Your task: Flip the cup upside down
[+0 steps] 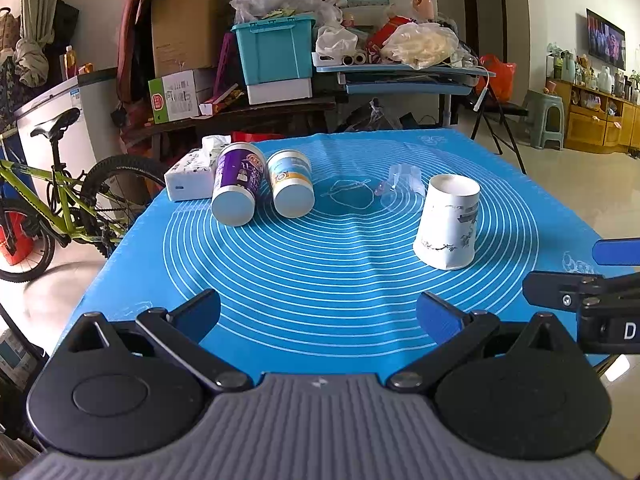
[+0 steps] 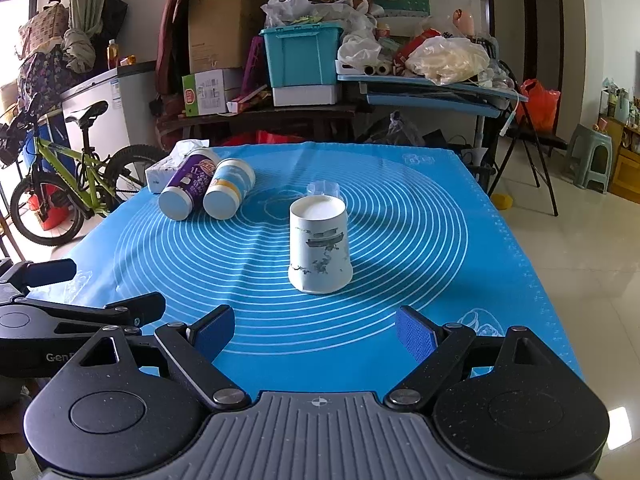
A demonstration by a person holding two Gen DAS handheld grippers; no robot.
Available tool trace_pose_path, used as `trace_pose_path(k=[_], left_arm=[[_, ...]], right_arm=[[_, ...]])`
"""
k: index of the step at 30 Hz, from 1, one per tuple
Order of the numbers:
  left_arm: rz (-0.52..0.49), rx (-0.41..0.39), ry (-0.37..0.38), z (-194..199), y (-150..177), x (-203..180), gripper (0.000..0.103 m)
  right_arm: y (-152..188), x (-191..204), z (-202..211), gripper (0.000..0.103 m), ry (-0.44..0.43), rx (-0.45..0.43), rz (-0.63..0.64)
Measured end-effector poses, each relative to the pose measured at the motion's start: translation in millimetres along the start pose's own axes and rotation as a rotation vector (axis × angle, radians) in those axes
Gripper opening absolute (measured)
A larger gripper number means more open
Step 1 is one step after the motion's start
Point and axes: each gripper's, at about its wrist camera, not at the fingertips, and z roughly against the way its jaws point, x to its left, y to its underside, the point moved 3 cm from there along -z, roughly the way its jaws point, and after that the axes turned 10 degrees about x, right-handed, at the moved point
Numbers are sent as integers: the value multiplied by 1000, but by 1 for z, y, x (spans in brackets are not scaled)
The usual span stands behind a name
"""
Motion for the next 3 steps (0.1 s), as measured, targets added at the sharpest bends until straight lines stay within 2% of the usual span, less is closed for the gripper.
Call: trace_pose_path(k=[3], left_arm=[[5, 7, 4, -3, -2, 4, 103]], right_arm=[[0, -1, -2, 89, 0, 4, -1]])
